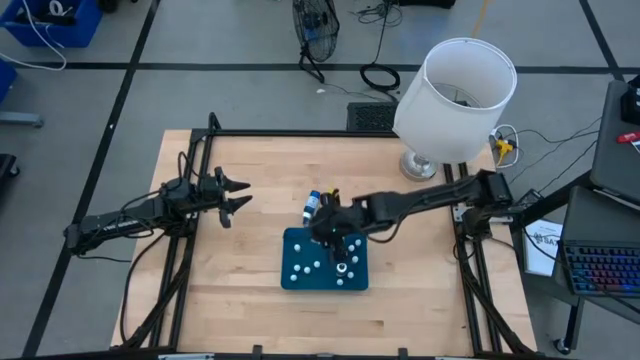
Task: Pick & Place food coloring
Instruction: Put the purple food coloring bottle into the bin, then put the blue food coloring bottle into the bin
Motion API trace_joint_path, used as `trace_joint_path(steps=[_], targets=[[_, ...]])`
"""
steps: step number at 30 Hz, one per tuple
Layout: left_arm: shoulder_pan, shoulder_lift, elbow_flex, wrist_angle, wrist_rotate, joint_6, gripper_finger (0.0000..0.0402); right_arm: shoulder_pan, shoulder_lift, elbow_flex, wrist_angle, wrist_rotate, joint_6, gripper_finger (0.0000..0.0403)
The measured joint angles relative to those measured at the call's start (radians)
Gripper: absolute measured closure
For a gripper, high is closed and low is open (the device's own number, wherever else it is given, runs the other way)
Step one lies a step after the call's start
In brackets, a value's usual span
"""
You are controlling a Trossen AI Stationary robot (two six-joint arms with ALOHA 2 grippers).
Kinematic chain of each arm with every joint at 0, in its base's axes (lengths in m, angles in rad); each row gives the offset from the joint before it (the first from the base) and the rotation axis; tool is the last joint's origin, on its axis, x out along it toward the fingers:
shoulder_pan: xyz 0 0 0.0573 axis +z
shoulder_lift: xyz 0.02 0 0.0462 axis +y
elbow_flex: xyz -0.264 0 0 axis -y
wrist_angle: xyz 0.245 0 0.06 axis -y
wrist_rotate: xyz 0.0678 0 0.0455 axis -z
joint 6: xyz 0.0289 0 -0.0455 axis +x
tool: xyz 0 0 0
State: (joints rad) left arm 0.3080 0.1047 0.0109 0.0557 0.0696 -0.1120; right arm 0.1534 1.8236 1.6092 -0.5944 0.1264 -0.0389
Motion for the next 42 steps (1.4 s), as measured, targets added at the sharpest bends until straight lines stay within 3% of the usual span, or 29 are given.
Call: trace_joint_path(steps=[5,22,30,36,38,42], targets=[[0.0,0.0,0.0,0.001,0.0,0.0,0.0203,0.013,0.054,-0.045,0.033,-0.076,0.055,0.0265],[0.0,0.0,0.0,0.0,-0.001,0.0,0.0211,0.019,0.155,-0.069,0.048,-0.106,0.044,0.0265],[0.0,0.0,0.0,-0.001,-0.001,0.0,0.0195,0.019,0.133,-0.067,0.085,-0.103,0.079,0.0145],[0.0,0.0,0.0,-0.002,0.0,0.0,0.0195,0.019,0.073,-0.067,0.111,-0.101,0.056,0.0135],[0.0,0.0,0.0,0.0,-0.001,0.0,0.0198,0.019,0.04,-0.051,0.118,-0.065,0.011,0.0142],[0.0,0.0,0.0,-0.001,0.0,0.0,0.0206,-0.006,0.003,0.049,0.073,0.104,-0.145,0.0157]])
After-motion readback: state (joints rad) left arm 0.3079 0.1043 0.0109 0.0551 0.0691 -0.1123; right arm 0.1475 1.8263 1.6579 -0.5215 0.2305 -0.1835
